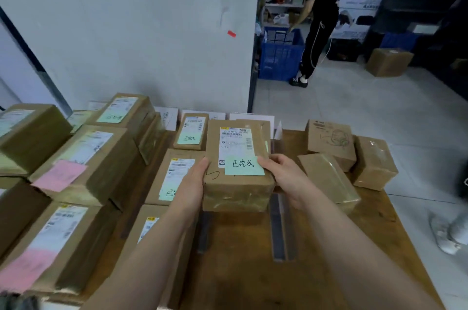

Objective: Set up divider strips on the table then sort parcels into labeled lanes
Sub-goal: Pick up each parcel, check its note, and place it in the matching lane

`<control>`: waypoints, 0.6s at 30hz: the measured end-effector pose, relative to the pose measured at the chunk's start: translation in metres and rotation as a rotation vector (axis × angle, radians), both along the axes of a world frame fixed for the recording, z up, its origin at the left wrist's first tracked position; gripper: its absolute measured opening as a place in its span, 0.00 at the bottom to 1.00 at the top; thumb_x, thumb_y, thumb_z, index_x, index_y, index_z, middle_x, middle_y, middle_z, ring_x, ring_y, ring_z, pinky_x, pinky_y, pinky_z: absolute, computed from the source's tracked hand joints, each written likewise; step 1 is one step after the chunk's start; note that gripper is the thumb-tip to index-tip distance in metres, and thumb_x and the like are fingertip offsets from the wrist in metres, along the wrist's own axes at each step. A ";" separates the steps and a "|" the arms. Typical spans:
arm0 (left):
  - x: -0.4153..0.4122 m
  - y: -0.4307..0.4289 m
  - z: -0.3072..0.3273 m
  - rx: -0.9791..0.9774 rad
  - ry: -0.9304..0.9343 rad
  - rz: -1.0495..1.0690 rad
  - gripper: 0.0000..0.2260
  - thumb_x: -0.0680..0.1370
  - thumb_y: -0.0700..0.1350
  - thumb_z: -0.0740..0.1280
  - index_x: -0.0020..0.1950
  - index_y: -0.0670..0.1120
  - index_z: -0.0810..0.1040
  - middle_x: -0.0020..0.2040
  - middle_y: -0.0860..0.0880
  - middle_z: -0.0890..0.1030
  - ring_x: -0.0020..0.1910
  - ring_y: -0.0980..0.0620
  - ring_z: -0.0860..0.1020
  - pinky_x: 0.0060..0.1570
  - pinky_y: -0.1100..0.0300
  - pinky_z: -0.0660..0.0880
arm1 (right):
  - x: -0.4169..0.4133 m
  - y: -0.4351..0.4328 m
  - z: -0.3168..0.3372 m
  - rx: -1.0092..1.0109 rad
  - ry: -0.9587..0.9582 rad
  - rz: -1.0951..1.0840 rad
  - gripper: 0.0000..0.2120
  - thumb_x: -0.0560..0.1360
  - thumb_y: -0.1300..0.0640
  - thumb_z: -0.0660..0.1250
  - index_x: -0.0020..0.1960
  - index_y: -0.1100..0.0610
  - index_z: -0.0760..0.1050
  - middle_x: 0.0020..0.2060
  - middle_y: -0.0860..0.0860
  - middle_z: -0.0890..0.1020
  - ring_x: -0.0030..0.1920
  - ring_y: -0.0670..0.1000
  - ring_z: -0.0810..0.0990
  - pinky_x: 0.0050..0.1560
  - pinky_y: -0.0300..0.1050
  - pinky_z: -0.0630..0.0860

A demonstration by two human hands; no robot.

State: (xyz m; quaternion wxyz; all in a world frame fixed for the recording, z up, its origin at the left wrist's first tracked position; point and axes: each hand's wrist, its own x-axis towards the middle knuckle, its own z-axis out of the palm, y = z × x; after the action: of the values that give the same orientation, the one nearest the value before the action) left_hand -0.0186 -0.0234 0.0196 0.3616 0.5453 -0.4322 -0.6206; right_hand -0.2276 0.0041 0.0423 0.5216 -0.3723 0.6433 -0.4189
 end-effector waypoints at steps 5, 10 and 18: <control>0.035 -0.005 -0.001 0.037 -0.033 0.006 0.19 0.82 0.60 0.54 0.51 0.57 0.84 0.46 0.53 0.87 0.43 0.56 0.85 0.42 0.57 0.75 | 0.037 -0.006 -0.005 0.010 -0.028 0.035 0.18 0.76 0.47 0.68 0.64 0.51 0.71 0.53 0.47 0.83 0.51 0.48 0.83 0.55 0.50 0.80; 0.074 -0.014 0.001 -0.038 -0.184 0.021 0.18 0.81 0.59 0.55 0.50 0.55 0.84 0.45 0.52 0.86 0.44 0.53 0.85 0.47 0.53 0.78 | 0.075 -0.020 -0.006 -0.010 -0.014 0.098 0.20 0.77 0.49 0.67 0.68 0.52 0.70 0.54 0.46 0.82 0.46 0.44 0.83 0.40 0.40 0.79; 0.125 -0.041 -0.009 -0.154 -0.250 0.050 0.12 0.84 0.49 0.56 0.58 0.61 0.77 0.44 0.60 0.85 0.43 0.57 0.84 0.39 0.58 0.79 | 0.134 -0.041 -0.030 0.024 -0.038 0.070 0.21 0.78 0.52 0.66 0.69 0.52 0.70 0.58 0.48 0.81 0.54 0.49 0.81 0.56 0.49 0.79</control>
State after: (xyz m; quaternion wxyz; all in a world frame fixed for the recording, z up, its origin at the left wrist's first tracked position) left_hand 0.1066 -0.0643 0.0101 0.3608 0.5997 -0.5064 -0.5037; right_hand -0.0936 -0.0366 0.0125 0.5525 -0.3802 0.6247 -0.3999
